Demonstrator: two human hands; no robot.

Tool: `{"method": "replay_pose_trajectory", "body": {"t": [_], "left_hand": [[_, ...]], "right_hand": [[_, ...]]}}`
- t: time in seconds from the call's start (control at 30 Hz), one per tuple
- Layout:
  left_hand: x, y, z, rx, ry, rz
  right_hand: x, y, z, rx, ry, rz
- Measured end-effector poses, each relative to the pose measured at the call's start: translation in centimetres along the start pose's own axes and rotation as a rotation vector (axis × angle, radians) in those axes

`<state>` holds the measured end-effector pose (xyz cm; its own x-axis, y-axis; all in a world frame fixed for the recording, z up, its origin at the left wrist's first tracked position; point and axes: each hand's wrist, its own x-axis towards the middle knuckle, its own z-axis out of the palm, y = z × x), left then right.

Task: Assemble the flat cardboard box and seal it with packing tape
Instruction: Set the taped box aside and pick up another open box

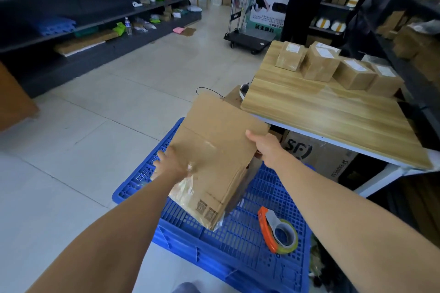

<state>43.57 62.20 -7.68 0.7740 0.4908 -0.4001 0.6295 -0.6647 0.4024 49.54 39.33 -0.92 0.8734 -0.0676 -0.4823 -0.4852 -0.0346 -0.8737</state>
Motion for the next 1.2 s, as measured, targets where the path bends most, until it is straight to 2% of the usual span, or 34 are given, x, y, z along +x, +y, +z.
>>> {"method": "replay_pose_trajectory", "body": {"t": [0.03, 0.1, 0.2, 0.3, 0.37, 0.43, 0.53, 0.63, 0.7, 0.8, 0.93, 1.03, 1.2], "left_hand": [[-0.2, 0.1, 0.0, -0.026, 0.028, 0.017], [-1.1, 0.9, -0.1, -0.131, -0.045, 0.035], [-1.4, 1.4, -0.7, -0.561, -0.170, 0.034], [-2.0, 0.3, -2.1, -0.772, -0.243, -0.007], [-2.2, -0.8, -2.6, -0.852, -0.260, -0.046], [-2.5, -2.0, -2.7, -0.931, -0.243, -0.099], [-2.8, -4.3, -2.5, -1.057, -0.225, -0.221], [-2.6, -6.8, -2.2, -1.188, -0.201, -0.287], [-2.3, -8.1, -1.9, -1.233, -0.198, -0.284], [-2.5, -8.9, -1.9, -1.256, -0.210, -0.226], [-2.2, -9.4, -2.0, -1.097, -0.225, -0.237], [-2.2, -9.2, -2.2, -1.014, -0.227, -0.267], [-2.8, -8.6, -2.4, -1.088, -0.114, -0.225]], "right_hand": [[-0.4, 0.4, 0.6, 0.002, -0.002, 0.001], [-1.1, 1.3, 1.9, -0.002, -0.034, 0.030], [-2.6, 2.0, 3.6, -0.056, -0.156, 0.076], [-4.0, 1.9, 4.5, -0.204, -0.332, 0.132], [-4.3, 1.8, 4.5, -0.347, -0.362, 0.123], [-3.8, 1.9, 3.9, -0.432, -0.270, 0.037], [-2.0, 2.3, 2.4, -0.503, 0.034, -0.086], [-0.1, 2.8, 1.5, -0.753, 0.241, -0.151], [0.8, 3.2, 1.5, -0.835, 0.283, -0.149], [1.7, 3.6, 1.7, -0.756, 0.224, -0.104], [2.6, 4.1, 1.8, -0.644, 0.078, -0.001], [3.4, 4.7, 1.6, -0.622, 0.038, 0.014], [4.1, 5.3, 1.3, -0.478, 0.069, 0.023]]}}
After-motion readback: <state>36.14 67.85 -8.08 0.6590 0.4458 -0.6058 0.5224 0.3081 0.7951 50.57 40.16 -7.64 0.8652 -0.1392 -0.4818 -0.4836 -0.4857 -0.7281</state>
